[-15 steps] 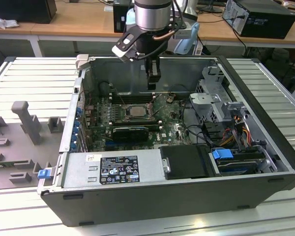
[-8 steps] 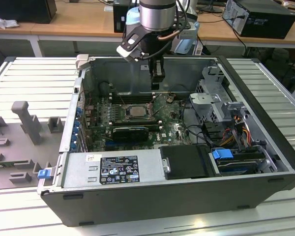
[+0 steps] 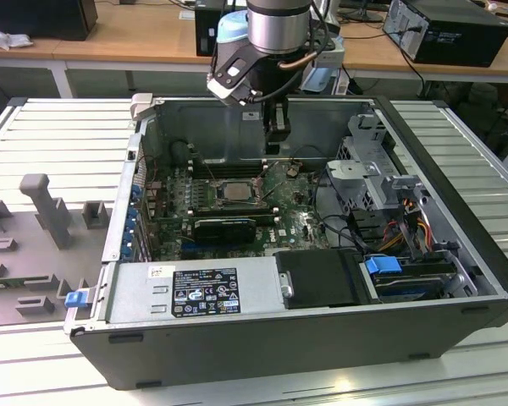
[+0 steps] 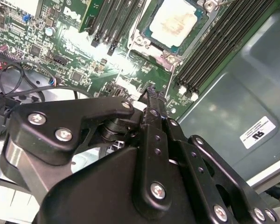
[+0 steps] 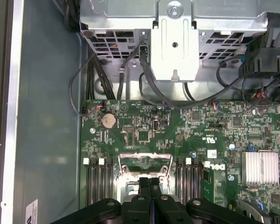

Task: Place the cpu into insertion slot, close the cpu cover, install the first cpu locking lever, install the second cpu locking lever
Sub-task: 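Close the cpu cover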

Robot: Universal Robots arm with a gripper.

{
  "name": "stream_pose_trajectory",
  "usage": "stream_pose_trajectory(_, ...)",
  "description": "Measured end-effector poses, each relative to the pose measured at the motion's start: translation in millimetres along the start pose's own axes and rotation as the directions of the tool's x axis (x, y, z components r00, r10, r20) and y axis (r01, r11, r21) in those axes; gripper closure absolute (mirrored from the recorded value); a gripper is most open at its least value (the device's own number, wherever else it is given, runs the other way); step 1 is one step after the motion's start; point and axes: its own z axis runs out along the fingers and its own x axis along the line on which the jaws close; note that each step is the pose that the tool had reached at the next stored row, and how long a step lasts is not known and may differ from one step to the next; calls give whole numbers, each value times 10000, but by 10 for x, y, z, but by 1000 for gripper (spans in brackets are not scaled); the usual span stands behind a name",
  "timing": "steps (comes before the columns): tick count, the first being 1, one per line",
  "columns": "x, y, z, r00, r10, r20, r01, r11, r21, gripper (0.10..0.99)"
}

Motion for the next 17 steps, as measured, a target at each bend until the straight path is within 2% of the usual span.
stream_pose_trajectory(3,0,21,17,10000,0,-1,0,10000,-1,980)
stream_pose_trajectory(7,-2,32,89,10000,1,0,-1,10000,0,980)
stream_pose_trajectory(10,-2,75,126,10000,1,5,-1,10000,-1,980)
stream_pose_trajectory(14,-3,129,225,10000,0,4,0,10000,2,980)
stream_pose_trajectory(15,-3,153,249,10000,1,5,-1,10000,20,980)
stream_pose_trajectory(17,-2,284,312,10000,4,3,-4,9998,217,980)
